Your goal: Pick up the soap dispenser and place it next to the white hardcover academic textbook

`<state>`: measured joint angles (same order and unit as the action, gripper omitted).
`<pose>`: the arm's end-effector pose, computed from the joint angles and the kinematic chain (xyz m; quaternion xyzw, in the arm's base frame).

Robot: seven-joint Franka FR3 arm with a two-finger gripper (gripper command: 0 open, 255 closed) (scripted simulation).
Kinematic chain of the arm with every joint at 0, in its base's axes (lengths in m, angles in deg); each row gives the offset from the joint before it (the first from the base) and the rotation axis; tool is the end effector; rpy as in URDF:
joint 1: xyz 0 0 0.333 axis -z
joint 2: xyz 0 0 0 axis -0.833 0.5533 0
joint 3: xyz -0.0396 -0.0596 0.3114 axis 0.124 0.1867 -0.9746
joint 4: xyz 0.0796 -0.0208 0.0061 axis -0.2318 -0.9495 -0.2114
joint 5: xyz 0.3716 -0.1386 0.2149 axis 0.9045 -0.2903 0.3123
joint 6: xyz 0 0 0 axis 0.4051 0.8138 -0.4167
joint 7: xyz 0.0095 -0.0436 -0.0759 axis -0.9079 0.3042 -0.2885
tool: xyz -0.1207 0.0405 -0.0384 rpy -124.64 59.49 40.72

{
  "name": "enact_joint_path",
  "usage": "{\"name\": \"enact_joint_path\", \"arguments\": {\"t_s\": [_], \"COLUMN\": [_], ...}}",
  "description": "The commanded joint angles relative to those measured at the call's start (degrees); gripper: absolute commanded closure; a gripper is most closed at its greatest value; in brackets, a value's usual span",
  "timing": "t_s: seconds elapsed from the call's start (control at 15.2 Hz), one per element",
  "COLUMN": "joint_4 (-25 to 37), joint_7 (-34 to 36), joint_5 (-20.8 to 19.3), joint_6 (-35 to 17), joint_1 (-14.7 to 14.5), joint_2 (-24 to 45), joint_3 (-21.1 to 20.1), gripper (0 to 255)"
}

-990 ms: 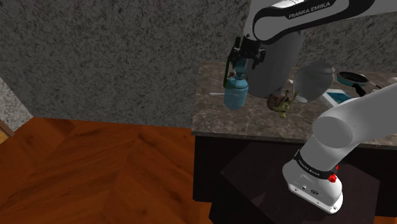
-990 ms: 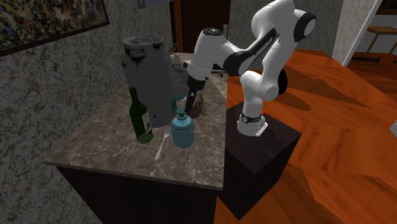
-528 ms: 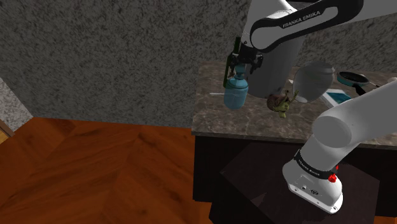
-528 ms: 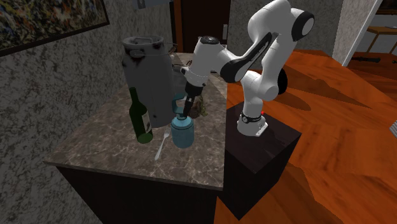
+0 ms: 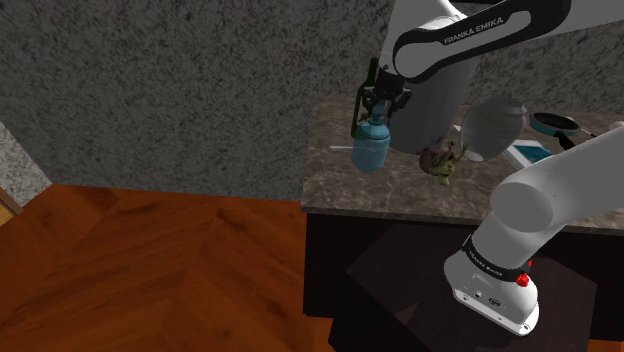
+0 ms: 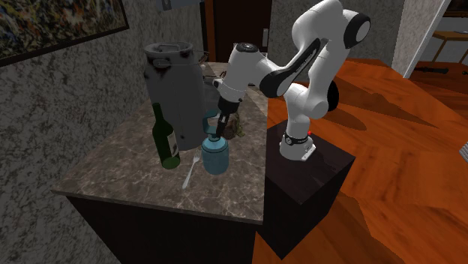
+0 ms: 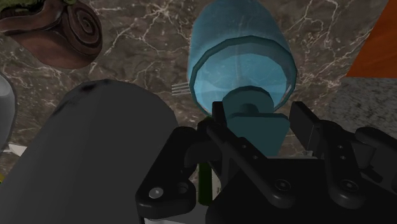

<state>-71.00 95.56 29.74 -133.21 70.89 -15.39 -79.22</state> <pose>0.4636 -0.0574 0.4043 0.9135 -0.3784 0.1369 0.0601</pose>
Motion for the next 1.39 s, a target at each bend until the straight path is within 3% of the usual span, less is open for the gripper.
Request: {"name": "enact_joint_path", "arguments": {"t_s": [0.0,0.4,1.32], "joint_4": [0.0,0.0,8.7], "joint_7": [0.0,0.0,-2.4], "joint_5": [0.0,0.0,1.3], "joint_6": [0.0,0.0,11.3], "joint_1": [0.0,0.0,-0.5], "joint_2": [0.0,0.0,-2.7], "joint_3": [0.0,0.0,0.7], "gripper": [255,255,255]}}
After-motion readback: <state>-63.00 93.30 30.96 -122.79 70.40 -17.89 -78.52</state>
